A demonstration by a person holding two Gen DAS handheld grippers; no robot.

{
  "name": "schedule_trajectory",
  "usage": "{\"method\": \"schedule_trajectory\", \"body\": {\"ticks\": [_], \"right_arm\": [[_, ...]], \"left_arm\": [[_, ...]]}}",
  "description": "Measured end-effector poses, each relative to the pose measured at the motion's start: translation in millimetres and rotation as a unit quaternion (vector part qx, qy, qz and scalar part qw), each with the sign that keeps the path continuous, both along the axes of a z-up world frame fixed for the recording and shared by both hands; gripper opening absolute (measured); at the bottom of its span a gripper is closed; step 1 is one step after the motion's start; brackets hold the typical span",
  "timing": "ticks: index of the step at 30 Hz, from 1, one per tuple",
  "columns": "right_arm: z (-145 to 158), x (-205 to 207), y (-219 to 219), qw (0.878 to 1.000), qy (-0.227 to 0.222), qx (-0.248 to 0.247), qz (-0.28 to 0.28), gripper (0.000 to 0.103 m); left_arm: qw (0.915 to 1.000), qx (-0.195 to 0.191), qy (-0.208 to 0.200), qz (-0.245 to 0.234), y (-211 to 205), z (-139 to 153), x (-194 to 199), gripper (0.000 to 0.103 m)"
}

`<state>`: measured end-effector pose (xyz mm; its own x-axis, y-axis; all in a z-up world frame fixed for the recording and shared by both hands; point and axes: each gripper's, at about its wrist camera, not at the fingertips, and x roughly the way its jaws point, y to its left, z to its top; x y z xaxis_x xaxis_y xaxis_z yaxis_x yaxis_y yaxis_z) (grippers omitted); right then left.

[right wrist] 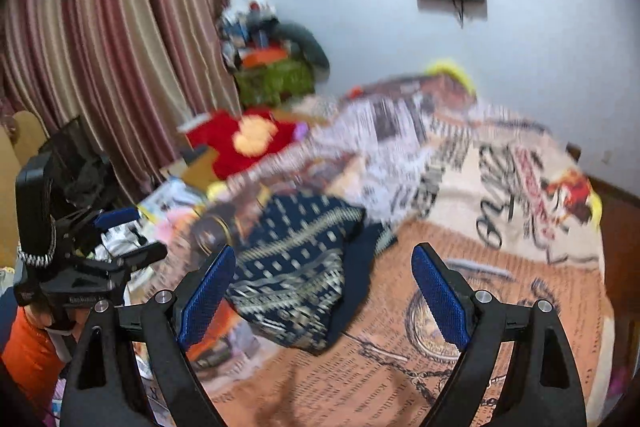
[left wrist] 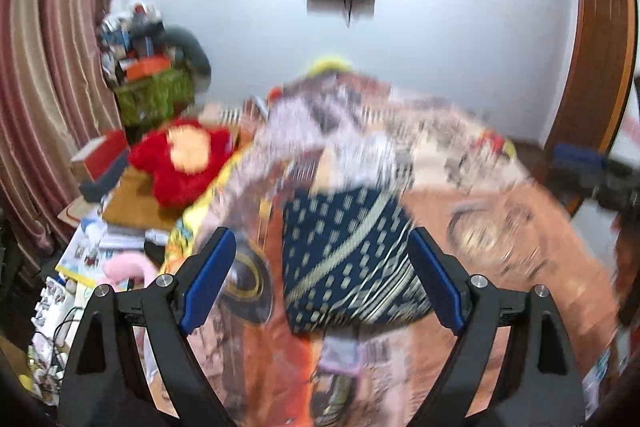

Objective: Fold large clothes

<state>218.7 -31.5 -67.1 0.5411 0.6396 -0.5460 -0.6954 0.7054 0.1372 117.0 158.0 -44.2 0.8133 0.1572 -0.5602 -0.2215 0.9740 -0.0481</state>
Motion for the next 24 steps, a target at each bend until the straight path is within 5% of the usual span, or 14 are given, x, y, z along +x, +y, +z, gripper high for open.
{"method": "schedule_trajectory", "body": {"ticks": [5,11,19,24], "right_arm": [[43,-44,-12,0.997,-0.063,0.049,-0.005,0.089],[81,-100,-32,0.984,-0.136,0.112,-0.027,0.089],[90,-149,-43,0.972,-0.183,0.137,-0.055,0.093],[85,-165,-43,0.971,-0.196,0.118,-0.072,0.101]], "left_arm": [[0.9953,-0.001,-0.096,0.0,-15,57,-37,0.089],[0.9838,0.017,-0.178,0.004,-41,92,-82,0.089],[0.9722,0.056,-0.226,0.023,-68,96,-124,0.089],[0.9714,0.062,-0.227,0.029,-76,88,-133,0.099]]}}
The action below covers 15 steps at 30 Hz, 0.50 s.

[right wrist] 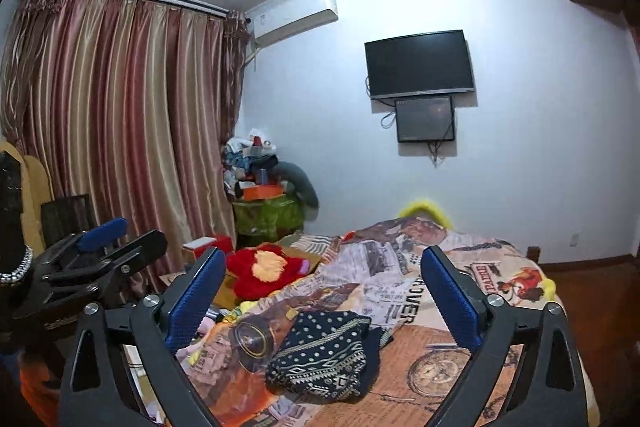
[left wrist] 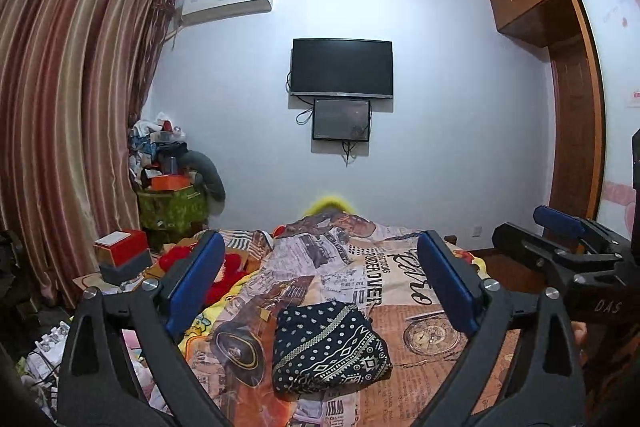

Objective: Fold large clothes

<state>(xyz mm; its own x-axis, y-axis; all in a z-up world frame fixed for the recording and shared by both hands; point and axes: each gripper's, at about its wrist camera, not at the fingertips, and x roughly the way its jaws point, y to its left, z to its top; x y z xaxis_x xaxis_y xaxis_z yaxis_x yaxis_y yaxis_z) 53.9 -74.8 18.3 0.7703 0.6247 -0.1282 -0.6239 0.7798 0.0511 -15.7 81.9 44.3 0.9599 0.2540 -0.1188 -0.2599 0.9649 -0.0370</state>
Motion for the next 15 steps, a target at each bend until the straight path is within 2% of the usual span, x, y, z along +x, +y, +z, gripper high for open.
{"method": "schedule_trajectory", "body": {"ticks": [15], "right_arm": [[-10,-2,-6,1.0,0.019,-0.005,-0.021,0.103]], "left_arm": [[0.9996,-0.012,0.021,-0.012,-4,-13,3,0.102]]}}
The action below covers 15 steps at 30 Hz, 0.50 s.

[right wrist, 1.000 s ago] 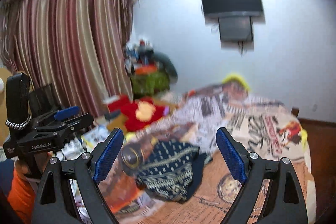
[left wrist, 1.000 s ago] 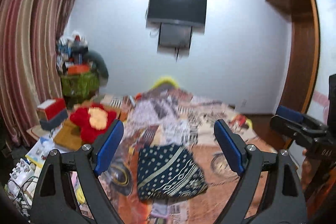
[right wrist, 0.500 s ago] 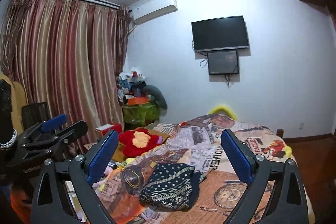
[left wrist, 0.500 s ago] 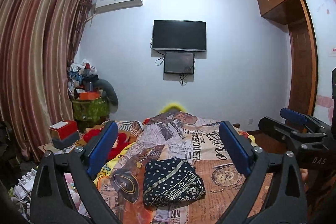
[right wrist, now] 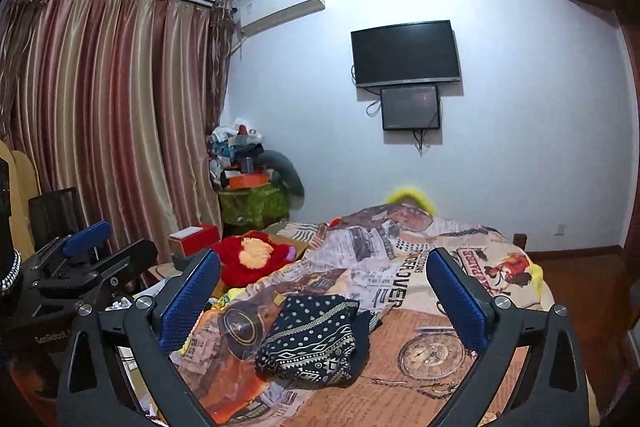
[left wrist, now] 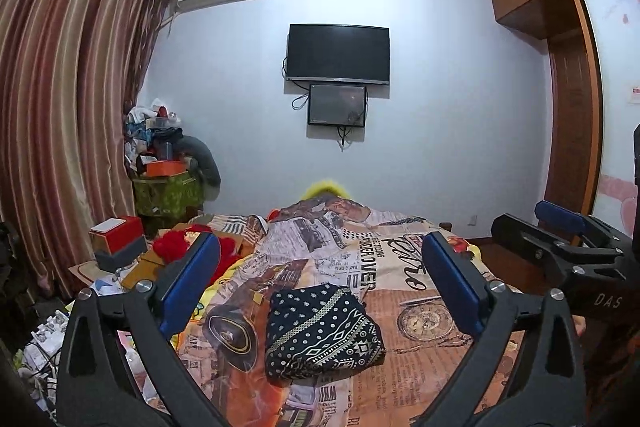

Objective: Fold large clothes

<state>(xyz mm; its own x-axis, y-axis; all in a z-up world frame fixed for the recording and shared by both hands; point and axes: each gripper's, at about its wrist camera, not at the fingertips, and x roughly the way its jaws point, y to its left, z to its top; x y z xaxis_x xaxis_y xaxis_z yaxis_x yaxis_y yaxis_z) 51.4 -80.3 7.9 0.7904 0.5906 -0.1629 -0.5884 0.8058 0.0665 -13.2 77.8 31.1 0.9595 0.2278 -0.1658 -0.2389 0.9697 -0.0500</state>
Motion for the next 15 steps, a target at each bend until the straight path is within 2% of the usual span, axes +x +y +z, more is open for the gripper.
{"method": "schedule_trajectory", "body": {"ticks": [15], "right_arm": [[-3.4,2.5,2.2,1.0,0.009,-0.007,-0.001,0.103]], "left_arm": [[1.0,-0.004,0.008,-0.001,2.1,-4.6,3.0,0.102]]}}
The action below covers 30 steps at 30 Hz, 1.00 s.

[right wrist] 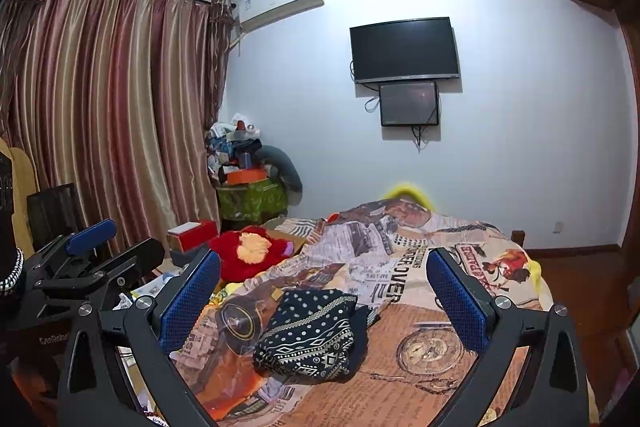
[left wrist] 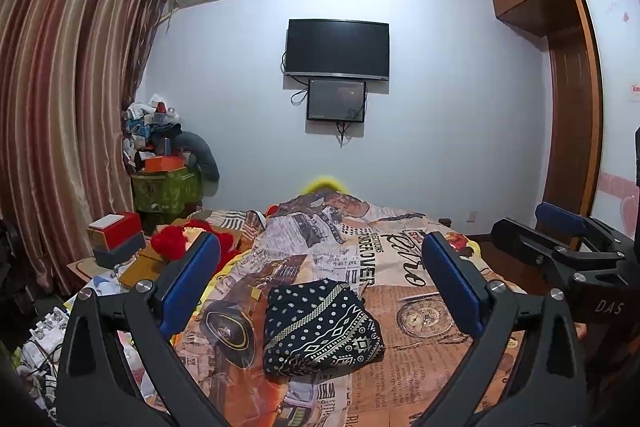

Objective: Fold large clothes

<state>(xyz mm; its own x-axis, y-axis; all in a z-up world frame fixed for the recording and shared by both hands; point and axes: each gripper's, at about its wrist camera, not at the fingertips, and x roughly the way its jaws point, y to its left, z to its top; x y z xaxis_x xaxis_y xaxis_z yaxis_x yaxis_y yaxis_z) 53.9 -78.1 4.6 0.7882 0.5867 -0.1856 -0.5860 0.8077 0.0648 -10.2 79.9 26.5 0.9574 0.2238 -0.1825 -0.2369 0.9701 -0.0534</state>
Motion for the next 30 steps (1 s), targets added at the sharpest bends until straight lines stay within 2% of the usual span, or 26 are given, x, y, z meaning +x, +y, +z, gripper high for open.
{"method": "schedule_trajectory", "body": {"ticks": [30], "right_arm": [[0.0,0.1,0.4,1.0,-0.007,-0.002,-0.016,0.103]], "left_arm": [[0.9997,-0.018,0.015,-0.006,6.7,-6.6,4.3,0.102]]}}
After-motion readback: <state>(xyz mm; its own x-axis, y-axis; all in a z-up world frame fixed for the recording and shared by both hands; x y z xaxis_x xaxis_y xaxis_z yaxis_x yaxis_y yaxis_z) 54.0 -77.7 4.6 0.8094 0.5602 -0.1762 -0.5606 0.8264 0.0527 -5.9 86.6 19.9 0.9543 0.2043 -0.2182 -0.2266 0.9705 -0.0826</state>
